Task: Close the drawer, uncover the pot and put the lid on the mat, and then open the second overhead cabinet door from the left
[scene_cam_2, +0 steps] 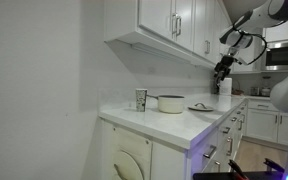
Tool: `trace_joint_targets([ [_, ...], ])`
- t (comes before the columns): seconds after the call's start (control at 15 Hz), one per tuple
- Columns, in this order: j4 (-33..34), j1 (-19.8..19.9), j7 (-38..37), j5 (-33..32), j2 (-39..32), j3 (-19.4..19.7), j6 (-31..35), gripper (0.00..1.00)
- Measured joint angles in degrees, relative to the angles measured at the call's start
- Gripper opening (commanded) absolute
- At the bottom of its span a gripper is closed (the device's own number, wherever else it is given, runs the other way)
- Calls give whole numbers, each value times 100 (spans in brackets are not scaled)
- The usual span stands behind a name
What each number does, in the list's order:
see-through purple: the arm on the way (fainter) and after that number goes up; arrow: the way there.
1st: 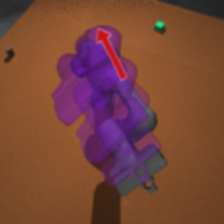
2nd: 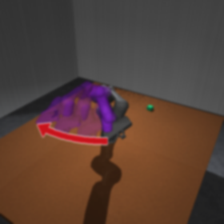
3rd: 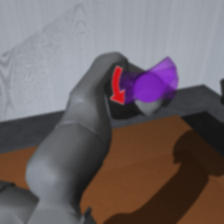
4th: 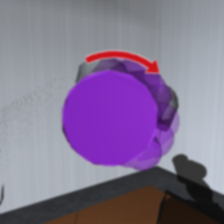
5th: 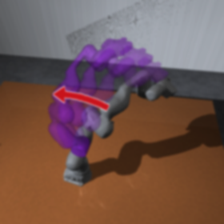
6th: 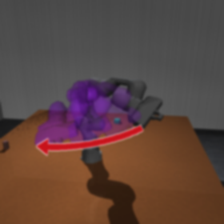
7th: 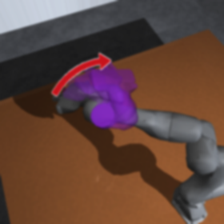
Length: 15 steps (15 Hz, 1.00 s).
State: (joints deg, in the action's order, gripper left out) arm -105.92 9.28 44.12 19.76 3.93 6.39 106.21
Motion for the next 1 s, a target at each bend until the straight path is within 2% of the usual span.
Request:
trace_joint_targets([
  [0.4,-886,-112,398,550,977,229,129,100],
  [1.0,-2866,-1042,386,1151,2784,159,1934,100],
])
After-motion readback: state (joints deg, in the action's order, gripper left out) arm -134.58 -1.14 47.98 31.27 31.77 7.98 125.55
